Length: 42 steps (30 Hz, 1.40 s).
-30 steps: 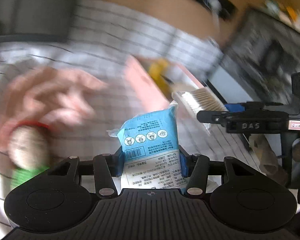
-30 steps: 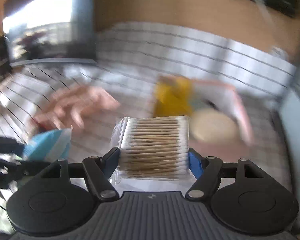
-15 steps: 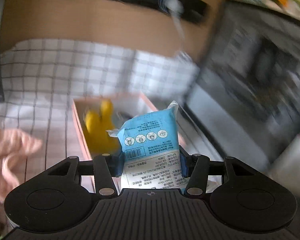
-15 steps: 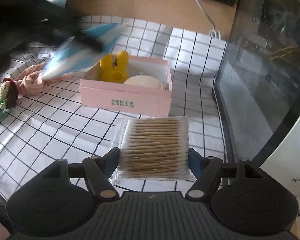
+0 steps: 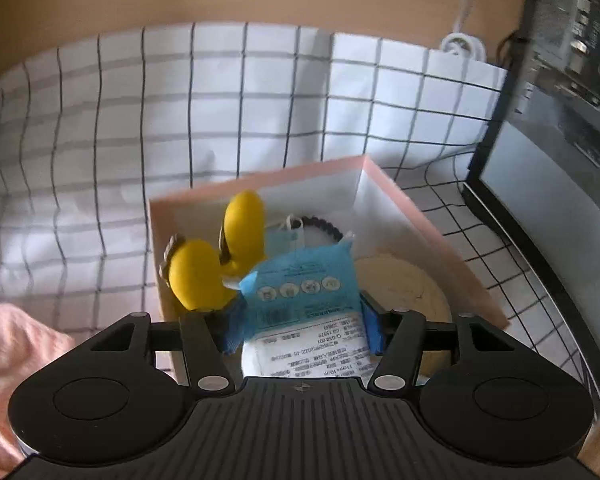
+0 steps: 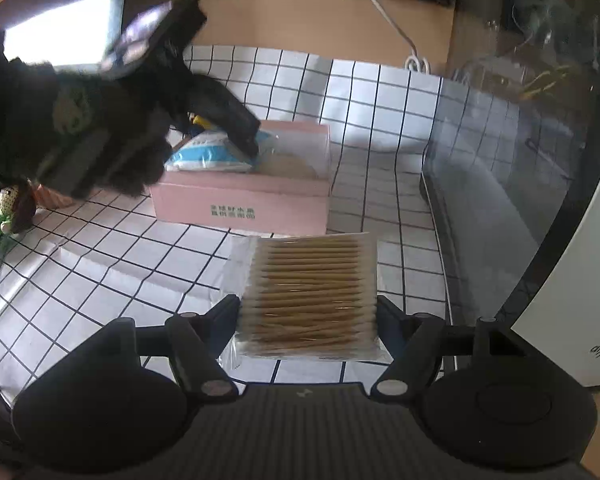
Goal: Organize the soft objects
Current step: 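Lower the blue packet into the pink box and open the left tool, then drop the cotton-swab pack into the pink box with the right tool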
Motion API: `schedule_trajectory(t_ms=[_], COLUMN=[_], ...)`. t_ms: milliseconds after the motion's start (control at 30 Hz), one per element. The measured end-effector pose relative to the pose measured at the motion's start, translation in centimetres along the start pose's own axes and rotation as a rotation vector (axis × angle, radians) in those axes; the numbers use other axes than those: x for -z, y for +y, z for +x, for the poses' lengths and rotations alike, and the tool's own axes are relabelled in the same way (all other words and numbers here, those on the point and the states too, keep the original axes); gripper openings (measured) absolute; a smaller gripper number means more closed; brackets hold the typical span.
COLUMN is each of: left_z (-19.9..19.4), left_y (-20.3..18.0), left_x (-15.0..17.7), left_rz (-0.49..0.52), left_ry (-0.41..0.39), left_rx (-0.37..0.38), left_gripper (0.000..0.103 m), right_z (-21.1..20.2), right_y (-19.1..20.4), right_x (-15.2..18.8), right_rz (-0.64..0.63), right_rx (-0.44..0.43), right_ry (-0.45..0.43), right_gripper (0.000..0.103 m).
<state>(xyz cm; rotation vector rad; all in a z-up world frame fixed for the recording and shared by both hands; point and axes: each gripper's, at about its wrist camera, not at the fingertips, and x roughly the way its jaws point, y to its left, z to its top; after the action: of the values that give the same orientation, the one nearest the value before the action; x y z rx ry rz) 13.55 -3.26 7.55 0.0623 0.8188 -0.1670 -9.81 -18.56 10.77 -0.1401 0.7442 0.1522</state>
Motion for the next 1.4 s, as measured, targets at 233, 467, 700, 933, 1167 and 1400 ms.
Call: schedule_trajectory(t_ms=[233,467,700,933,1167,1400], left_z=[-3.0,-2.0,-0.3,-2.9,-7.8,-12.4], left_y=[-1.6,-0.5,3.0,4.6,5.7,6.8], left_x=[-0.4,0.1,0.8,1.6,2.8,7.1], left_rz=[0.073,0.061,0.076,-0.023,-0.068,-0.159], left_ry=[-0.012,0.032,0.074,0.026,-0.107,-0.104], left_rx=[0.026,0.08,0.038,0.098,0.142,0.171], left_gripper=[0.061,0.064,0.062,0.059,0.059,0.059], right_z=[1.6,1.4,1.9,1.9,5.1,15.2], right_y=[0.5,1.6,2.7,2.9,1.4,2.5], right_x=[-0.5,-1.8,-2.7,-5.9,-14.4,-19.3], right_rz=[0.012,-0.028,-0.056,-0.04,0.084,0.13], right_rx=[0.002,0.043,0.052,-0.013,-0.049,0.001], right_ry=[0.027,0.003,0.013,-0.006,-0.126,-0.126], right_gripper=[0.072,0.072,0.072,0.072,0.072,0.094])
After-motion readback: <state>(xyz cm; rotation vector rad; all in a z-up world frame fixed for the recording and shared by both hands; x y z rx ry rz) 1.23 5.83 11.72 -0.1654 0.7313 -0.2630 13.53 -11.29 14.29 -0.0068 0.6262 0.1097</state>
